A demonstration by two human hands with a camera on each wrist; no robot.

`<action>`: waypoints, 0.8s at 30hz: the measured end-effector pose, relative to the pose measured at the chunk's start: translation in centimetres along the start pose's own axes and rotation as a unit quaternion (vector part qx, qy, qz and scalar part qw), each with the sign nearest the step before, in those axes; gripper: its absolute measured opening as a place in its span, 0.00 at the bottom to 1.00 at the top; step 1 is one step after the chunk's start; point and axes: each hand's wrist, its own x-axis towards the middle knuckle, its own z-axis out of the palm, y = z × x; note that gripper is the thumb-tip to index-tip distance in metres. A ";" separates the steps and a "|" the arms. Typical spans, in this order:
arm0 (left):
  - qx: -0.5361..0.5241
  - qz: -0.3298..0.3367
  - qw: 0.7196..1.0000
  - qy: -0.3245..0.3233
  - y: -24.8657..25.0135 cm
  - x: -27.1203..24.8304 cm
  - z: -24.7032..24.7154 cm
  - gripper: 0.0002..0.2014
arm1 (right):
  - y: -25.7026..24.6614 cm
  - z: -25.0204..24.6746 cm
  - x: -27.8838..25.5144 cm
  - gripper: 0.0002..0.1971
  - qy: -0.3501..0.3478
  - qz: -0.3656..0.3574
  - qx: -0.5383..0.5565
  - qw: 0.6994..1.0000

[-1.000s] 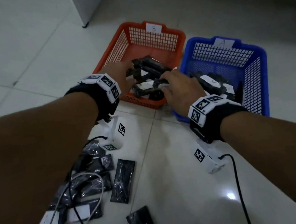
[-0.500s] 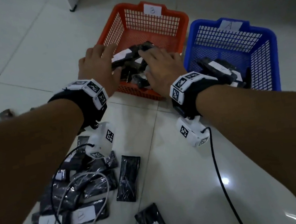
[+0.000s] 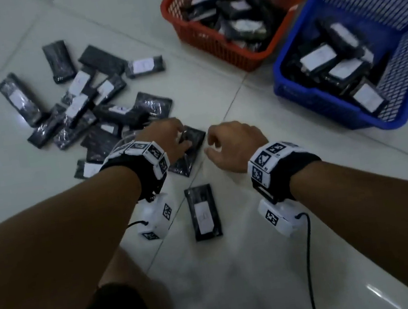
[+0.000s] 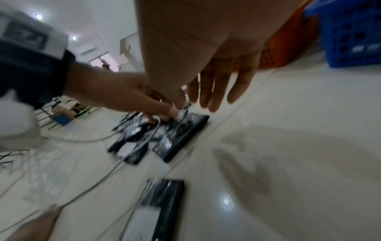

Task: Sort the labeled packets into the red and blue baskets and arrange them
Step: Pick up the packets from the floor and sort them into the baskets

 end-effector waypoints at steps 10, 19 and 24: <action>-0.011 -0.018 0.999 0.030 -0.1 -0.4 3.3 0.29 | -2.4 6.6 -3.3 0.38 -0.143 0.042 -0.065 0.987; -0.089 -0.043 0.994 0.035 1.3 -0.1 3.9 0.33 | 0.6 6.3 -2.0 0.28 -0.147 0.118 0.101 0.977; -0.442 -0.152 0.882 -0.062 2.5 0.1 1.9 0.19 | 1.3 4.8 -1.8 0.17 -0.097 0.109 0.182 0.972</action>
